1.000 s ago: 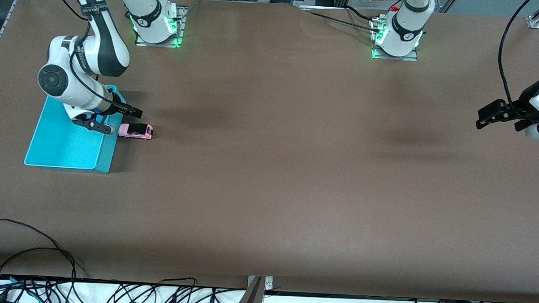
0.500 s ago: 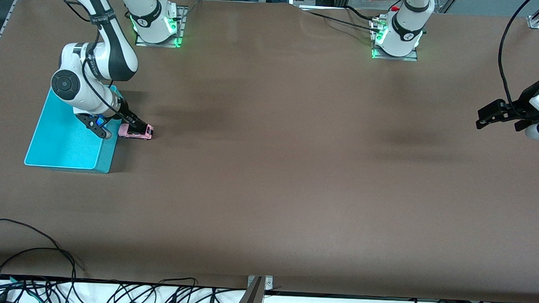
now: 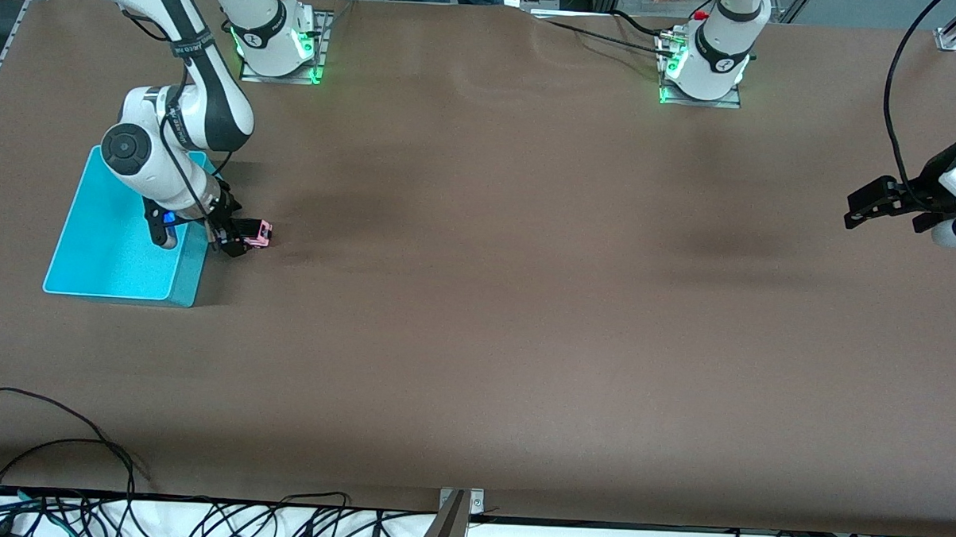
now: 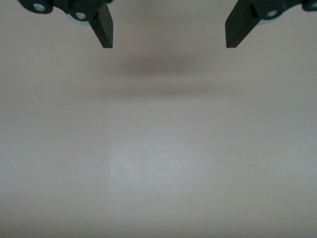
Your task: Wind and store pink jeep toy
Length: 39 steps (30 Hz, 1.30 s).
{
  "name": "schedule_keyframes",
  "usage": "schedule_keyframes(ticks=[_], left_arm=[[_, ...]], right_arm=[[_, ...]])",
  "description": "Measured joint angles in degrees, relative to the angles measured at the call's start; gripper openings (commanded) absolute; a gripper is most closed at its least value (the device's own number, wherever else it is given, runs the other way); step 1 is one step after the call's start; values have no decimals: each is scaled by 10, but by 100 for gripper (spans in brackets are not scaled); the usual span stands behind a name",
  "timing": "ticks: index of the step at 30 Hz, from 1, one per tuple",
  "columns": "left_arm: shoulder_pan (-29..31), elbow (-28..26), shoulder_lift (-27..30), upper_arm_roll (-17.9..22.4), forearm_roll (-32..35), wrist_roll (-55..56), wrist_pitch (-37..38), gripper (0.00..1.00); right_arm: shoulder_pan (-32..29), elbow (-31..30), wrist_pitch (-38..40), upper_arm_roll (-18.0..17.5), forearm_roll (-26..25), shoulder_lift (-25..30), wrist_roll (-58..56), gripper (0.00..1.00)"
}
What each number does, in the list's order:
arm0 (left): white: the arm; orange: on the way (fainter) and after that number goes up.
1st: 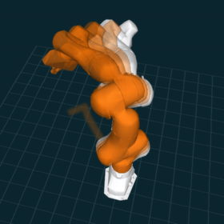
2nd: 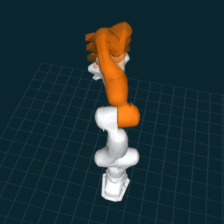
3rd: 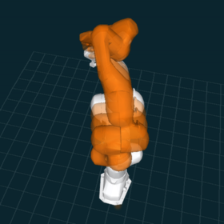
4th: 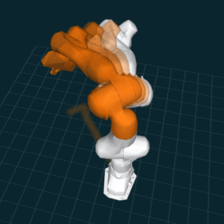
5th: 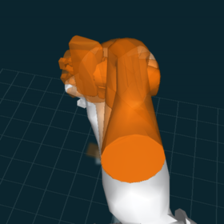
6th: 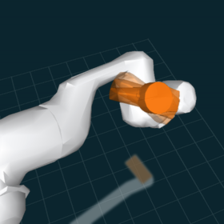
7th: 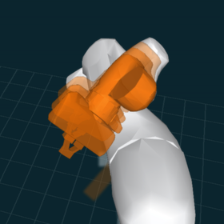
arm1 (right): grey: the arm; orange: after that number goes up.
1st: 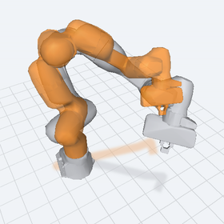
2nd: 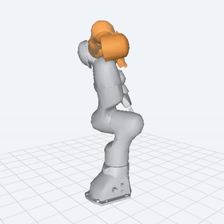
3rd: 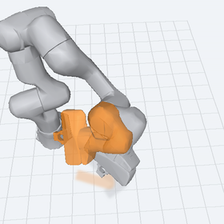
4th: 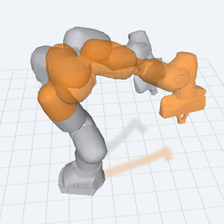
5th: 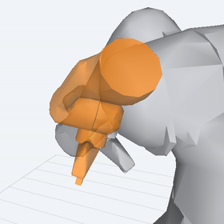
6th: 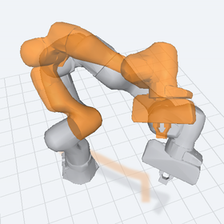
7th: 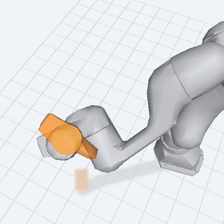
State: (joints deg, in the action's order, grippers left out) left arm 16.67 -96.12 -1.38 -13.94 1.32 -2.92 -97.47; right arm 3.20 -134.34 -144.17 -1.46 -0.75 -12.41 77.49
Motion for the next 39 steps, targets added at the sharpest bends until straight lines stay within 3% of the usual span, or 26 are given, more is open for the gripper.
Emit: schedule_keyframes(ticks=[9, 33, 36, 39], left_arm=[[0, 0, 0, 0, 0, 0, 0, 100], [0, -2, 0, 0, 0, 0, 0, 100], [0, -2, 0, 0, 0, 0, 0, 100], [0, -2, 0, 0, 0, 0, 0, 100]], right_arm=[[0, -8, -27, 0, 0, -14, 109, 100], [-6, -33, -50, 6, 0, -31, 122, 100], [-6, -33, -50, 7, 0, -31, 122, 82], [-6, -33, -50, 8, 0, -31, 122, 53]])
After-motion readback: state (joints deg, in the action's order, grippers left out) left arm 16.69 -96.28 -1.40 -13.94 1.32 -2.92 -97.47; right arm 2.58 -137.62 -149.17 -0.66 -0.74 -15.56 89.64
